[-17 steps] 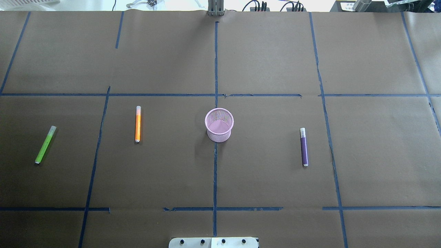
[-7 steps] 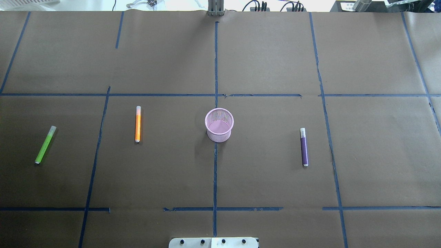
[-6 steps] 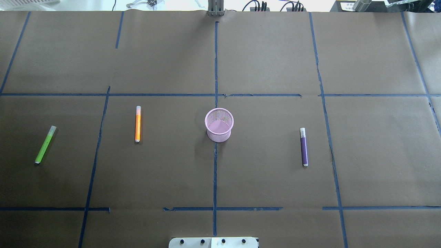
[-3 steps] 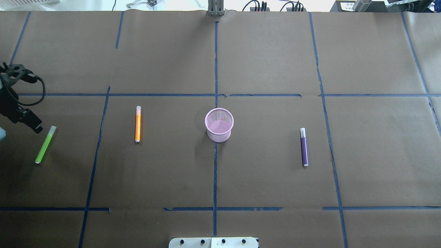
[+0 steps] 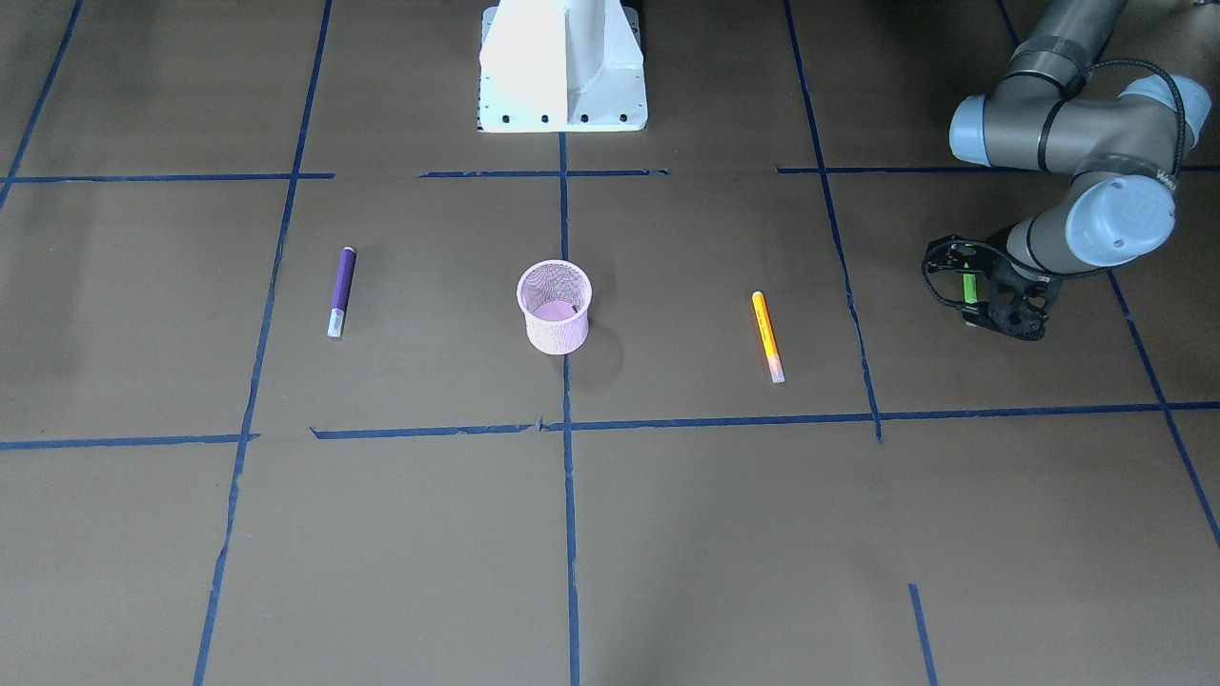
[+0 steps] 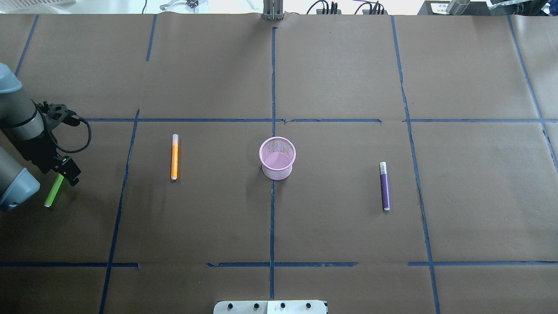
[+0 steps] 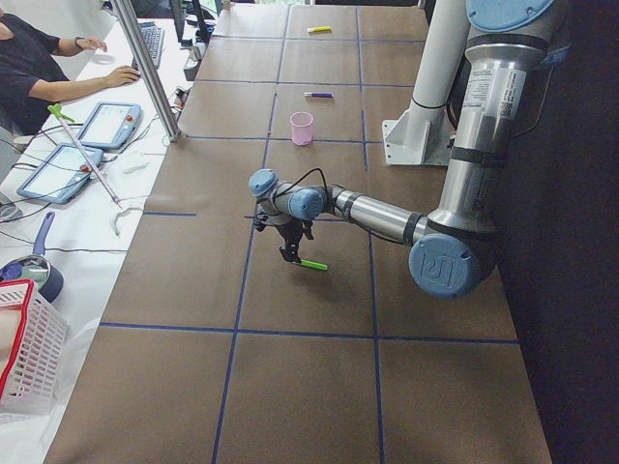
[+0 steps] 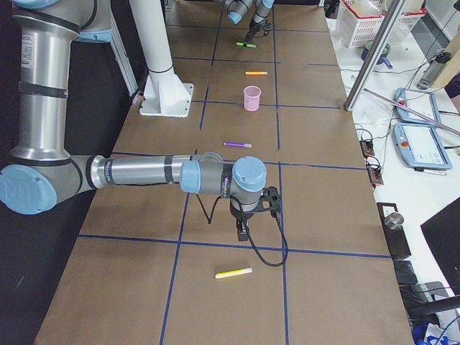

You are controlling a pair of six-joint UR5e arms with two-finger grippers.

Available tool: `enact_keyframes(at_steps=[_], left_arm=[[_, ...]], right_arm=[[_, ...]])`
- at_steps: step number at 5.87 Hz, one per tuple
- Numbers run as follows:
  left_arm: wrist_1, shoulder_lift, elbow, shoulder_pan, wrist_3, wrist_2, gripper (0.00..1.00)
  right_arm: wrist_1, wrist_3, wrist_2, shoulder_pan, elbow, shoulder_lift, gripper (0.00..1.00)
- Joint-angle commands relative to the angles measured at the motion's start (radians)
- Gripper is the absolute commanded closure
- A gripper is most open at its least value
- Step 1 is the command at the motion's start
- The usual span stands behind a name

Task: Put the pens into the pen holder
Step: 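Lower the left gripper onto the green highlighter and grasp it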

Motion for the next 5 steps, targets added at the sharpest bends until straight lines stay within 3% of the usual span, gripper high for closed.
enact_keyframes(at_steps=[1, 5], left_arm=[[-0.007, 0.003, 0.019, 0.008, 0.0, 0.014, 0.07], [-0.011, 0.005, 0.037, 0.006, 0.043, 0.014, 0.18]], right_arm=[[0.0, 0.0, 0.0, 0.0, 0.0, 0.0, 0.0], [0.001, -0.001, 0.0, 0.0, 0.006, 0.0, 0.0]])
